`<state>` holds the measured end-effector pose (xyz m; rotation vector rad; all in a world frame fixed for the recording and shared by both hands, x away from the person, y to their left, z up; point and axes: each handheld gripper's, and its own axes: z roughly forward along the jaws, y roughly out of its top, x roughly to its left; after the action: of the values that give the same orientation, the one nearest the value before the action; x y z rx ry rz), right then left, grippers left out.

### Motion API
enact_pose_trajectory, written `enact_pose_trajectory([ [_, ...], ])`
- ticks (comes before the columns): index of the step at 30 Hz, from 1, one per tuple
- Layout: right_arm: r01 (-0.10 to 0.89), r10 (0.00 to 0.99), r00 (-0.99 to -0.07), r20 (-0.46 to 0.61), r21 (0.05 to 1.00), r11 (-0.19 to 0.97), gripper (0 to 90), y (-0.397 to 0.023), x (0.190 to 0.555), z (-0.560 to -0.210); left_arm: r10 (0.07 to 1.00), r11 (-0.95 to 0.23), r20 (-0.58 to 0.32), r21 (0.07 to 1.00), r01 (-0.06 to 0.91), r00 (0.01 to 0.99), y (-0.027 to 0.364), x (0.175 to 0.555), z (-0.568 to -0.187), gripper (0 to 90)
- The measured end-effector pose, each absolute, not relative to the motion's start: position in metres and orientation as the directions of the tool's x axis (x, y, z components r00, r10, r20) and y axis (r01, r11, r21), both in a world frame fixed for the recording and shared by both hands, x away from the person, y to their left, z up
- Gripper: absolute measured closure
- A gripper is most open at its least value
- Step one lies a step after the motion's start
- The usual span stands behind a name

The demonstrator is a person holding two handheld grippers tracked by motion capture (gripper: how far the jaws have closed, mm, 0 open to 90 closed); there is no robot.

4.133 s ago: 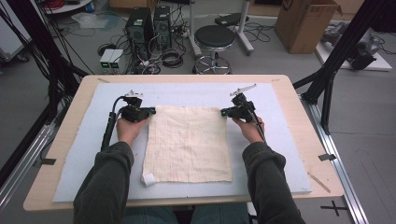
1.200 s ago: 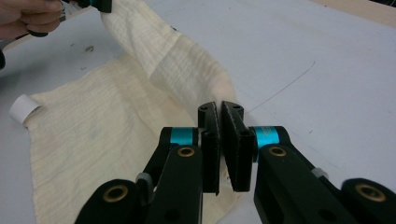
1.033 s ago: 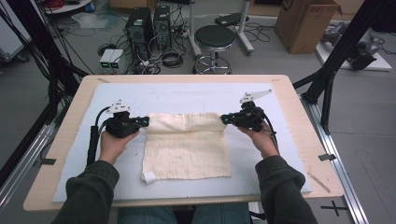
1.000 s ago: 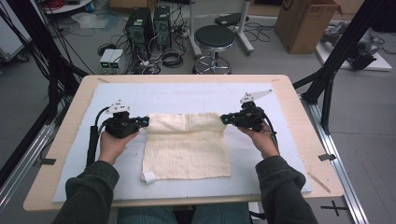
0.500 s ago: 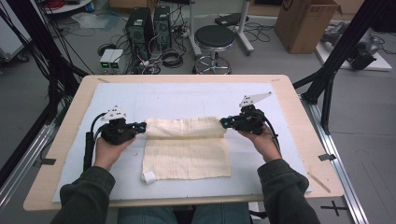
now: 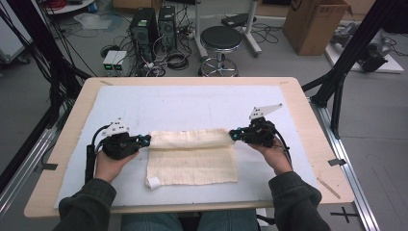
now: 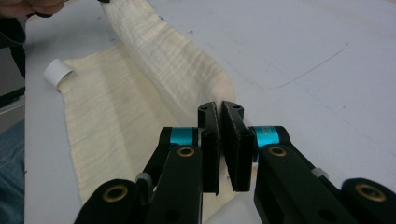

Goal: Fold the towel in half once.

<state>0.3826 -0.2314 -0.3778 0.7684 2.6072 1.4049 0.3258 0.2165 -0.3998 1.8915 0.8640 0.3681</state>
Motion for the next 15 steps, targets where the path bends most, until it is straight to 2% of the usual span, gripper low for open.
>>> enact_pose_trajectory([
  [15, 0.403, 0.467, -0.867, 0.173, 0.795, 0.453, 85.5, -0.239, 0.365, -0.398, 0.671, -0.316, -0.093, 0.862, 0.397, 0.736, 0.211, 0.308, -0.405, 87.0],
])
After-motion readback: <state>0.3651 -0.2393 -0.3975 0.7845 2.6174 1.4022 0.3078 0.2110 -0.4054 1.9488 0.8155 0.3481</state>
